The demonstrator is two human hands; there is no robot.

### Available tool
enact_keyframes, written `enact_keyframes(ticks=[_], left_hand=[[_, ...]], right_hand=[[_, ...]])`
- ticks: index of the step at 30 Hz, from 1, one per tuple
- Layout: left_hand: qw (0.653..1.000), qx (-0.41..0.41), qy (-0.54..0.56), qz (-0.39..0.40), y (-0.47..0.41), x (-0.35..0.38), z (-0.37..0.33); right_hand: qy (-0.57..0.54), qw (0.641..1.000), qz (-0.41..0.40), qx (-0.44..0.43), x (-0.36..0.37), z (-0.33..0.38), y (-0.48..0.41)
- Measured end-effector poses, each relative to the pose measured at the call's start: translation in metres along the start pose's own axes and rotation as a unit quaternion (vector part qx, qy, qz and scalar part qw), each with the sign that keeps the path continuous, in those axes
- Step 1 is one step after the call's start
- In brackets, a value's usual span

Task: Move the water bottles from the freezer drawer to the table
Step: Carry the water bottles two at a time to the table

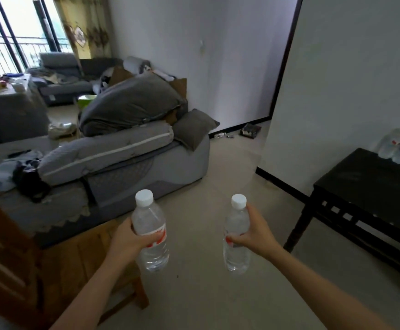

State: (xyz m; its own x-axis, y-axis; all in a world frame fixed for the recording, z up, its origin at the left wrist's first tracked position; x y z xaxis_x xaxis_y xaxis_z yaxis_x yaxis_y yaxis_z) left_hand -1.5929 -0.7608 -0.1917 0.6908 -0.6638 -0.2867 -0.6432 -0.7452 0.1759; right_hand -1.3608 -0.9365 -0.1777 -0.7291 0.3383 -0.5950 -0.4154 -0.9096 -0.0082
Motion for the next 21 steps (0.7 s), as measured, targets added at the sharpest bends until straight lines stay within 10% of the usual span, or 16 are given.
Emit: enact_keyframes(ticks=[21], left_hand=[[0.998, 0.038, 0.012, 0.043, -0.308, -0.105, -0.031]], right_hand=[[0.032, 0.996, -0.068, 0.05, -0.007, -0.018, -0.3]])
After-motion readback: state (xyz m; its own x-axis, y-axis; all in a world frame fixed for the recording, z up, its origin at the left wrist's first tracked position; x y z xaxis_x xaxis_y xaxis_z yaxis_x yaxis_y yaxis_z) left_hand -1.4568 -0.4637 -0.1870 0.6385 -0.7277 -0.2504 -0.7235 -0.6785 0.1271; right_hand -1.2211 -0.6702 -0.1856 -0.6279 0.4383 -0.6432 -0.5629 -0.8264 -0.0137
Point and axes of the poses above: each hand's wrist, its own y-axis away from the middle knuckle, its own x-axis out of the palm, z = x × y, the point moved 1 cm from there along -y, towards the middle knuckle, and after that the axes turned 13 degrees about z, right-handed, at the moved point
